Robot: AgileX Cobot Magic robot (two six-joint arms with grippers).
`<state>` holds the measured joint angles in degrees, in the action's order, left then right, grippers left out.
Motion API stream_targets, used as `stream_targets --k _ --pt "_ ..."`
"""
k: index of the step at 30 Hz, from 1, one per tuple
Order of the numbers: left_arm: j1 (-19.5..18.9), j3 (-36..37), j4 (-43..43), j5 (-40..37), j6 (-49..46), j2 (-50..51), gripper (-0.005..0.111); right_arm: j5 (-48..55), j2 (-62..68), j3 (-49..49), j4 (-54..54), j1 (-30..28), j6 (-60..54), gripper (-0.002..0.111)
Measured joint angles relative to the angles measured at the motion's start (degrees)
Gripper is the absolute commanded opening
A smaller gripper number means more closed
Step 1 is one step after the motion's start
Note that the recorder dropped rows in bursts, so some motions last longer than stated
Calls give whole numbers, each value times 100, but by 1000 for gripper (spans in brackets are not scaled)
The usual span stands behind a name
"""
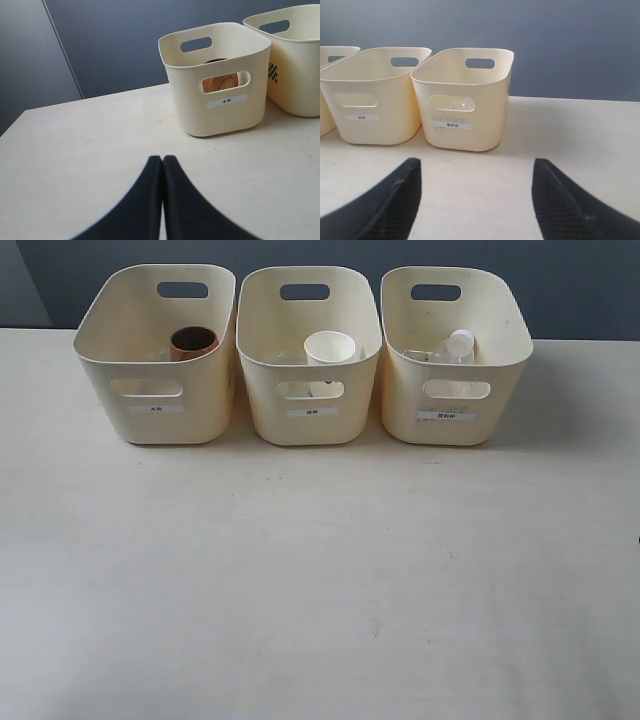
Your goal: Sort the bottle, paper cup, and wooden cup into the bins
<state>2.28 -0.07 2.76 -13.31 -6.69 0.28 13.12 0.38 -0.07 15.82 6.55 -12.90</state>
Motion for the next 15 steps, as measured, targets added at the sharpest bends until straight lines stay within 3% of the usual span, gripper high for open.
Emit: stream_targets --k 15 --pt "0 0 0 0 0 0 0 80 0 0 0 0 0 61"
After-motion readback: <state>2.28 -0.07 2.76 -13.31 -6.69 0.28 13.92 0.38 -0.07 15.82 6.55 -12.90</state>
